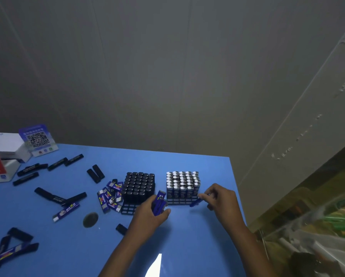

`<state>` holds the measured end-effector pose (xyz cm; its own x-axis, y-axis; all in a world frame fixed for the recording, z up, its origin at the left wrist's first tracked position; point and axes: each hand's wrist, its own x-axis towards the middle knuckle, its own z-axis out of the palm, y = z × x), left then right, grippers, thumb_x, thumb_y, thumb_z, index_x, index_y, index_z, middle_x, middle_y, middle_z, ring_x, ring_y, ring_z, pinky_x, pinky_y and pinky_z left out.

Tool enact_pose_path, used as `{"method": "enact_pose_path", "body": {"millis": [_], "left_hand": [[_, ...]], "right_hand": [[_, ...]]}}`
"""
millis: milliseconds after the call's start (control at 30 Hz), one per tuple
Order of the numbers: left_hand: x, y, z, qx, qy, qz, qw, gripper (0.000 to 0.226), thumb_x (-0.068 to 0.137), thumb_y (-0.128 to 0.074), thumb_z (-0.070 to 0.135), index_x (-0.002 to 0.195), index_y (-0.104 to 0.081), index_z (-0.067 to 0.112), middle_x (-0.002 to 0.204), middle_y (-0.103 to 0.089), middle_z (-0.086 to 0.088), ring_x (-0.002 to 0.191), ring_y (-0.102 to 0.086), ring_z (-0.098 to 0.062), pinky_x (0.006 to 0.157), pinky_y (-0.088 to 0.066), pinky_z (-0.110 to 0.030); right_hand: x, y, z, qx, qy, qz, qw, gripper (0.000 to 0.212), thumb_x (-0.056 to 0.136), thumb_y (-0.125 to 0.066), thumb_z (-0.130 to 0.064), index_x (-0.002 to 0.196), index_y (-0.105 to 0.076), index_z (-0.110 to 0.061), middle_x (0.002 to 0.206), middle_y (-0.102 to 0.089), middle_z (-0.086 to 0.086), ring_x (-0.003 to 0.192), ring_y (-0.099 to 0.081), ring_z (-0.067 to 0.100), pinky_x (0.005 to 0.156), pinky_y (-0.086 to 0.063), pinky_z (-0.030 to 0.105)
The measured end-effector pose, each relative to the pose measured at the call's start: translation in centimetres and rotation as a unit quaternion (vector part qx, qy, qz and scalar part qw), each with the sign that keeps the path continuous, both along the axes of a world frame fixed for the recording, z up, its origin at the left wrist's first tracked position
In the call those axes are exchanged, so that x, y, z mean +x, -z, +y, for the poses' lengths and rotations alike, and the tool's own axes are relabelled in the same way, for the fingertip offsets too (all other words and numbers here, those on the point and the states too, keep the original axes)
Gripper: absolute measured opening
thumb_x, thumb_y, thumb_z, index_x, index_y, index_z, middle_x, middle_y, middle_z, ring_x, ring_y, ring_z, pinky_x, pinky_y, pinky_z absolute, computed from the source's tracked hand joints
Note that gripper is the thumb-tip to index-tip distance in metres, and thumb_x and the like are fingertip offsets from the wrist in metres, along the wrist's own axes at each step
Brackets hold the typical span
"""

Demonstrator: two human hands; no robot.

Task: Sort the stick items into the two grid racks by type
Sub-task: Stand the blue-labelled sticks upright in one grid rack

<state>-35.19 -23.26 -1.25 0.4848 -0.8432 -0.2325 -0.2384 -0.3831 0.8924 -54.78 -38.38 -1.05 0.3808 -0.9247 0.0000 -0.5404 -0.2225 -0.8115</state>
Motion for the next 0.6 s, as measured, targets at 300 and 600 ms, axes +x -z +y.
{"method": "enact_pose_path", "body": {"millis": [300, 600], "left_hand": [[0.8, 0.8, -2.3, 0.001, -0.017, 0.012, 1.000, 0.019, 0.080, -0.078, 0.029, 0.094, -0.065, 0.024, 0.091, -0.070, 0.003, 0.085, -0.066, -0.021, 0.081, -0.055, -0.036], [1.1, 2.0, -3.7, 0.006, -0.015, 0.019, 1.000, 0.021, 0.080, -0.079, 0.028, 0.095, -0.065, 0.021, 0.092, -0.070, -0.004, 0.089, -0.066, -0.025, 0.083, -0.054, -0.039]], "right_hand": [[1.2, 2.0, -3.3, -0.017, -0.050, 0.084, 0.995, 0.020, 0.088, -0.075, -0.019, 0.075, -0.061, -0.016, 0.061, -0.065, 0.000, 0.055, -0.063, 0.009, 0.052, -0.044, 0.015], [1.8, 3.2, -4.4, -0.101, -0.092, 0.144, 0.980, 0.020, 0.091, -0.071, -0.023, 0.080, -0.056, -0.017, 0.066, -0.057, -0.004, 0.064, -0.056, 0.012, 0.057, -0.040, 0.024]]}}
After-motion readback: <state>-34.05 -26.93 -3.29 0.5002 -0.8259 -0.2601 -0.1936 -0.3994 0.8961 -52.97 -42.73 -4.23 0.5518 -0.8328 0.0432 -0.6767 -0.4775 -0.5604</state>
